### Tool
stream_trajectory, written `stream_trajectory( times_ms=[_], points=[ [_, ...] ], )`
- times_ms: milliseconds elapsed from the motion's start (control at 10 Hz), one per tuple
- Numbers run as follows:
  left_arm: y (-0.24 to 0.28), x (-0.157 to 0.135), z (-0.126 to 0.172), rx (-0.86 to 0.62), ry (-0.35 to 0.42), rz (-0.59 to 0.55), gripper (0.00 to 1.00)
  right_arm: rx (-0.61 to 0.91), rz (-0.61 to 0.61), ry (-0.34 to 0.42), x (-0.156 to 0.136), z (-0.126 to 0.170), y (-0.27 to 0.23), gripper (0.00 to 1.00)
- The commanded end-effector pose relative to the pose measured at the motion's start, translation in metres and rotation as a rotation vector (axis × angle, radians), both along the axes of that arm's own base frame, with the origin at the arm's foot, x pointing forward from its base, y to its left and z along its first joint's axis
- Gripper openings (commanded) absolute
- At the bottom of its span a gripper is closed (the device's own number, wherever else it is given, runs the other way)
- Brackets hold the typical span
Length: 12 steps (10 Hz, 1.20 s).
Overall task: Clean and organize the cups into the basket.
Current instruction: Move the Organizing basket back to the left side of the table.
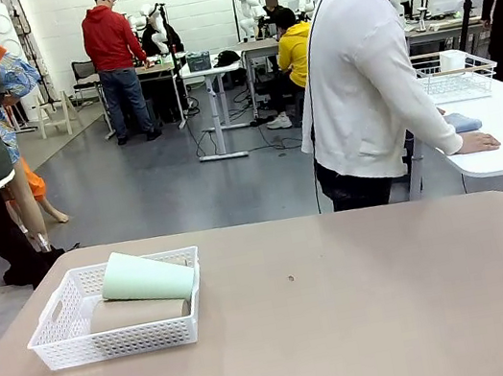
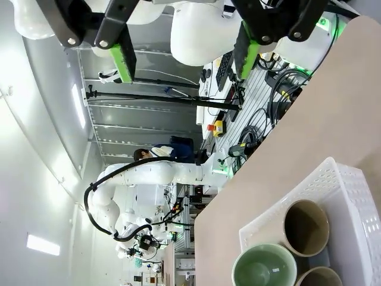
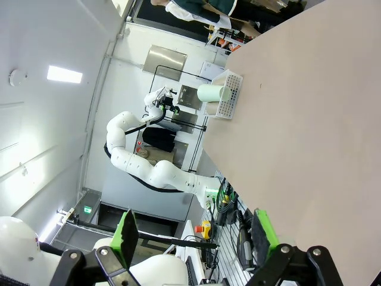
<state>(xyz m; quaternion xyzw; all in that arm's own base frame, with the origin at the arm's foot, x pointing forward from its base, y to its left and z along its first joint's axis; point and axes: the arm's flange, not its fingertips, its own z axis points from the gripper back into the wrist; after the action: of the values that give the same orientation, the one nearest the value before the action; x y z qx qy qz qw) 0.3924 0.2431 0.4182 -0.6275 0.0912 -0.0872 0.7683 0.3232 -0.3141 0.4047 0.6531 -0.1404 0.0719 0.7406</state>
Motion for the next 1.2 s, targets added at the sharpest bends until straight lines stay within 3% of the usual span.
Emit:
stream_trajectory(
  times_ms=[0,200,600,1100],
  points=[
    [0.021,-0.026,0.011,0.011,-0.074,0.013,0.85,-0.008,0.001,-0.003,-0.001,-0.001,0.001,1.0],
    [0.041,-0.061,0.029,0.004,-0.131,-0.002,0.85,-0.008,0.001,-0.003,-0.001,-0.001,0.001,1.0],
    [0.058,-0.093,0.036,0.014,-0.211,0.049,0.85,-0.008,0.001,-0.003,-0.001,-0.001,0.001,1.0],
    [0.102,-0.09,0.063,-0.083,-0.267,0.147,0.85,-0.008,0.001,-0.003,-0.001,-0.001,0.001,1.0]
  ],
)
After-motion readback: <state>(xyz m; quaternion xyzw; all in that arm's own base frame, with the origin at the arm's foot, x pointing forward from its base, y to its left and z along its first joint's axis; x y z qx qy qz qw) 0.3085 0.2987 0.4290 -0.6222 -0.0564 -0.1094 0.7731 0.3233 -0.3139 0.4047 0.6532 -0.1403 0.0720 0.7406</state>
